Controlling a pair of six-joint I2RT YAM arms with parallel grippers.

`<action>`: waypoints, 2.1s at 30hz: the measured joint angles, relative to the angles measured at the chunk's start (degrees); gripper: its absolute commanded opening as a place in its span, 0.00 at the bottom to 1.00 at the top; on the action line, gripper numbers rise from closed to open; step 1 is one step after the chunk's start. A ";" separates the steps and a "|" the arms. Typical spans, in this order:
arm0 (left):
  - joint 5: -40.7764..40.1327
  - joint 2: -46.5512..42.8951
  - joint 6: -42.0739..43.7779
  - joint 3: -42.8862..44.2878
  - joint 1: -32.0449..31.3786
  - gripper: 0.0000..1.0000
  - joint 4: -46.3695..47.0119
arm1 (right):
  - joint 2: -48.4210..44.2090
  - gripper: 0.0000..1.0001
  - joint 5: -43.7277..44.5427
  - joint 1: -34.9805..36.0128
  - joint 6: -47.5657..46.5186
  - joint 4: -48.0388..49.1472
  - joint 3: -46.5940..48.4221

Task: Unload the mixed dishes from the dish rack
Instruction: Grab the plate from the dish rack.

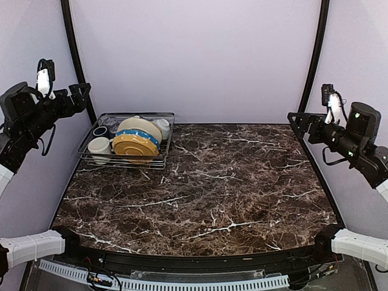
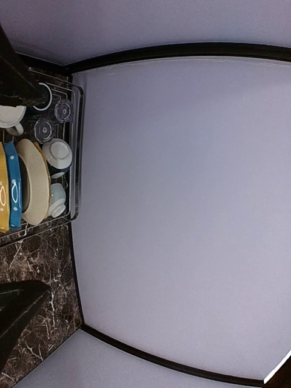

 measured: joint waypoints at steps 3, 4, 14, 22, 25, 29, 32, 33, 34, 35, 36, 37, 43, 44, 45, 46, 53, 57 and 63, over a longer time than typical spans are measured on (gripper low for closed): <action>2.67 2.10 -2.47 -1.11 3.61 0.99 -1.57 | 1.51 0.99 1.05 -1.97 0.09 -0.85 -1.25; 3.69 2.95 -3.34 -1.53 4.66 0.99 -2.12 | 2.14 0.99 1.36 -2.54 0.13 -1.18 -1.57; 15.52 10.80 -13.86 -8.31 9.97 0.94 -6.69 | 11.21 0.99 1.73 -6.23 1.01 -3.32 -3.89; 15.96 16.09 -27.06 -12.33 5.27 0.91 -11.87 | 13.81 0.99 1.03 -6.75 2.05 -3.76 -6.62; 14.16 18.16 -33.03 -12.37 3.13 0.90 -14.49 | 13.94 0.99 0.85 -6.80 2.47 -3.80 -7.15; 10.75 19.21 -42.49 -12.37 0.79 0.87 -17.86 | 13.94 0.99 0.55 -6.82 2.86 -3.76 -7.85; 8.70 19.19 -50.34 -12.37 -0.11 0.87 -20.02 | 13.94 0.99 0.07 -6.84 3.23 -3.74 -8.90; 8.31 19.19 -52.50 -12.37 -0.31 0.87 -20.61 | 13.99 0.99 -0.09 -6.84 3.43 -3.74 -9.27; 7.91 19.19 -55.15 -12.33 -0.55 0.87 -21.07 | 14.08 0.99 -0.17 -6.86 3.58 -3.69 -9.53; 7.58 19.23 -57.20 -12.11 -0.68 0.87 -21.51 | 14.27 0.99 -0.31 -6.86 3.67 -3.69 -9.77; 7.10 19.50 -59.58 -11.50 -0.87 0.87 -22.16 | 14.69 0.99 -0.57 -6.86 3.85 -3.61 -9.92; 6.88 19.91 -61.66 -10.60 -1.11 0.87 -22.67 | 15.17 0.99 -0.76 -6.86 3.89 -3.41 -10.01; 6.40 24.39 -70.16 -3.74 -1.73 0.84 -23.69 | 18.95 0.99 -2.56 -6.75 3.93 -1.92 -10.01; 6.21 25.40 -71.49 -2.32 -1.90 0.84 -23.87 | 19.67 0.99 -2.89 -6.62 3.93 -1.66 -10.01; 6.03 26.05 -72.26 -1.40 -2.03 0.84 -23.89 | 20.02 0.99 -3.06 -6.56 3.91 -1.51 -10.01; 5.60 26.93 -73.16 -0.17 -2.34 0.84 -24.09 | 20.44 0.99 -3.32 -6.49 3.91 -1.27 -10.01; 4.04 31.63 -79.97 5.16 -4.33 0.77 -24.37 | 23.08 0.99 -3.96 -5.66 3.04 -0.31 -9.64; 2.93 36.81 -83.03 9.92 -5.07 0.71 -26.12 | 24.76 0.99 -3.93 -5.01 1.77 -0.09 -8.41; 0.00 41.05 -86.09 14.27 -6.08 0.69 -29.11 | 25.44 0.99 -3.96 -4.42 0.50 0.94 -8.17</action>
